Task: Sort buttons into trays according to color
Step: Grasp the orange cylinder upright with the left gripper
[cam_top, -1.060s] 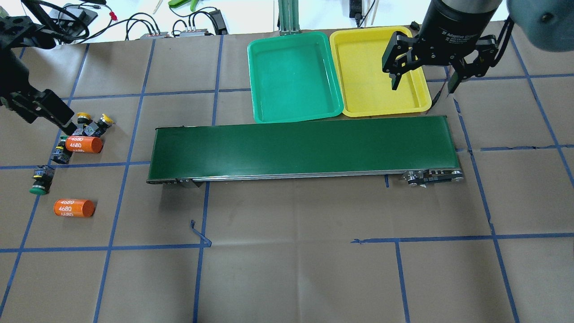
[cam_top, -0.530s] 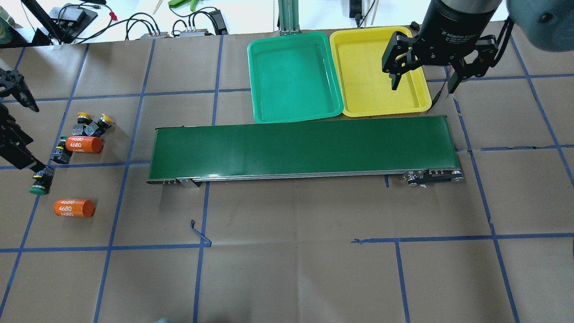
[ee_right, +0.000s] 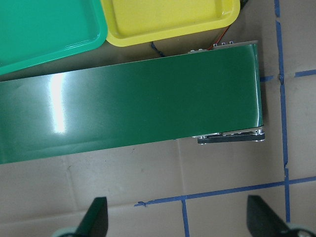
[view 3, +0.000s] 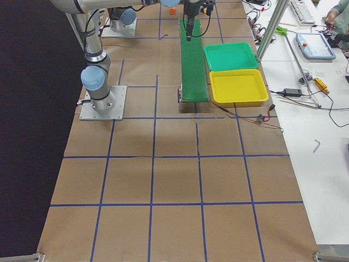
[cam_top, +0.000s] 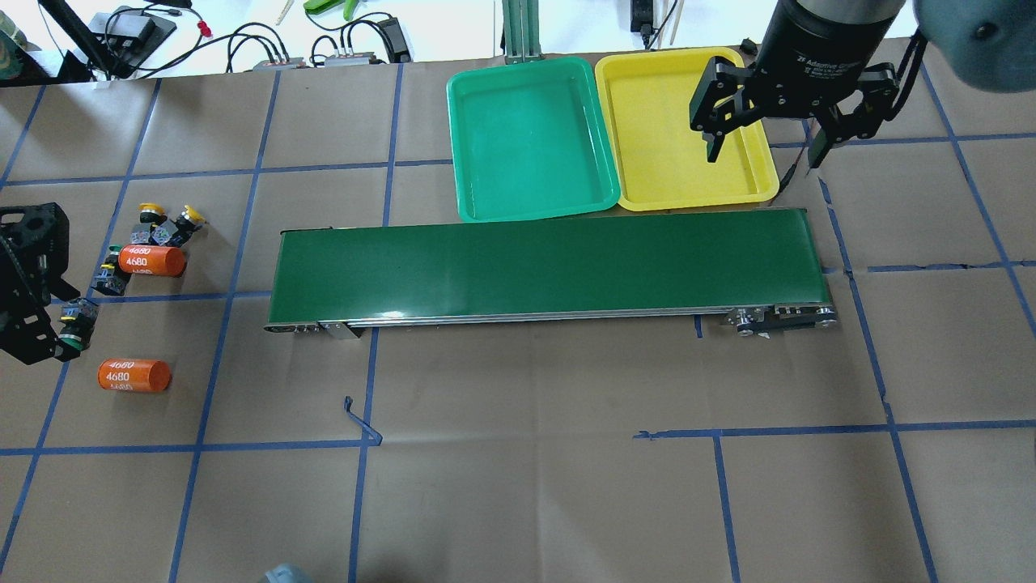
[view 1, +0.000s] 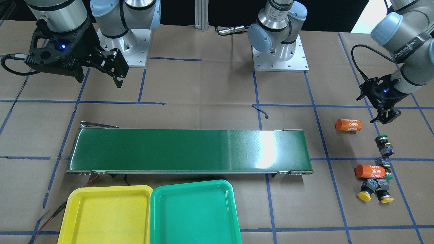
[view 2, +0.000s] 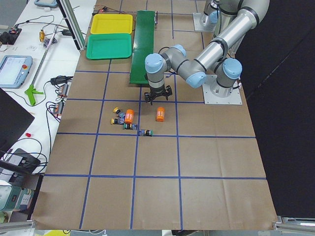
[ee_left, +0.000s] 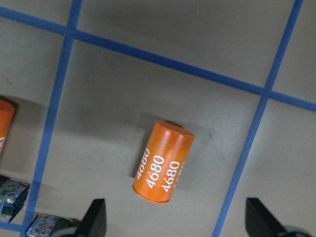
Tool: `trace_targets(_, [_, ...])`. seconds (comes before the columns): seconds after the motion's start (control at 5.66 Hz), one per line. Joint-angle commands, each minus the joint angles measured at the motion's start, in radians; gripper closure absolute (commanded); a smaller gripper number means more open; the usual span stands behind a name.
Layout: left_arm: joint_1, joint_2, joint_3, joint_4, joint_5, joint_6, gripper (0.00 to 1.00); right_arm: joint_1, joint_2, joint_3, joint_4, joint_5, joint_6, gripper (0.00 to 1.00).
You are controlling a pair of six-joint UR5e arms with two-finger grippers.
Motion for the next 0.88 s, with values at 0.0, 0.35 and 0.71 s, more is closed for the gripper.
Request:
trace_targets(0.0, [0.042,-0.059,-0.091,0.165,-0.009,0.210,0.02,0.000,0.000,0.000,0.000,0.000,0.000,0.00])
trace_targets(0.35, [0.040,-0.149,-0.100,0.260,-0.031,0.364,0.02,0.000,0.000,0.000,0.000,0.000,0.000,0.00])
trace_targets(0.71, [0.040,-0.185,-0.102,0.262,-0.055,0.390,0.23,0.000,0.000,0.000,0.001,0.000,0.000,0.00])
